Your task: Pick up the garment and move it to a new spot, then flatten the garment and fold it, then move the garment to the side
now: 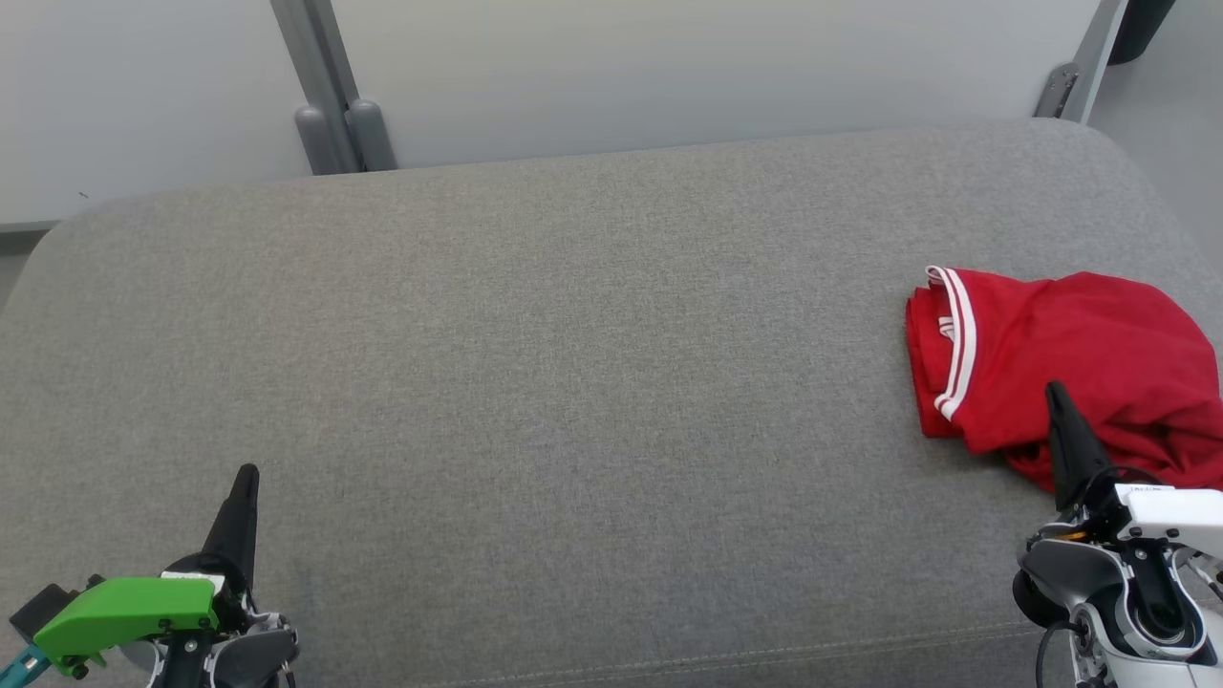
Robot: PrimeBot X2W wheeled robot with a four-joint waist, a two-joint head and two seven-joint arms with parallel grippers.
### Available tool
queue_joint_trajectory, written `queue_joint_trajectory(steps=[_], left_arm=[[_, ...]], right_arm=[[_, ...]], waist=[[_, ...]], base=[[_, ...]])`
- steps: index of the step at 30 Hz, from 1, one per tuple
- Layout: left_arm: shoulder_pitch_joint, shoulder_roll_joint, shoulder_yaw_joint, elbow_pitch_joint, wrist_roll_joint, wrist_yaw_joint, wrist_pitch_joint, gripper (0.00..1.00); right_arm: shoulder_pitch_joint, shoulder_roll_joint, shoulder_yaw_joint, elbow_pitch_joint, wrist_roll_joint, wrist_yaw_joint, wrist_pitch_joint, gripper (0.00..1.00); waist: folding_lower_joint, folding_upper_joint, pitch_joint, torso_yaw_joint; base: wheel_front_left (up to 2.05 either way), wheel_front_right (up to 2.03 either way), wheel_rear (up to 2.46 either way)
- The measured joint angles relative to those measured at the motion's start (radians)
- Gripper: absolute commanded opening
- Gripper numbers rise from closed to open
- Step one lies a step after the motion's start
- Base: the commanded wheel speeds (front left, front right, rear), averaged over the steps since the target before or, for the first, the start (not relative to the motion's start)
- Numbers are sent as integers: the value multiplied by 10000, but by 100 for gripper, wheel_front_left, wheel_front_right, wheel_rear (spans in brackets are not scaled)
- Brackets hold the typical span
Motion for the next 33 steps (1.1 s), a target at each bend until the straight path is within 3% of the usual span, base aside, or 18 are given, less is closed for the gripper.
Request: queue_joint_trajectory(steps=[33], left_arm=[[-12,-4,15,35,0,-29,0,0]], right_arm=[[-1,6,-12,-2,0,2,31,0]], waist=[[0,0,-1,1]], base=[[0,0,0]])
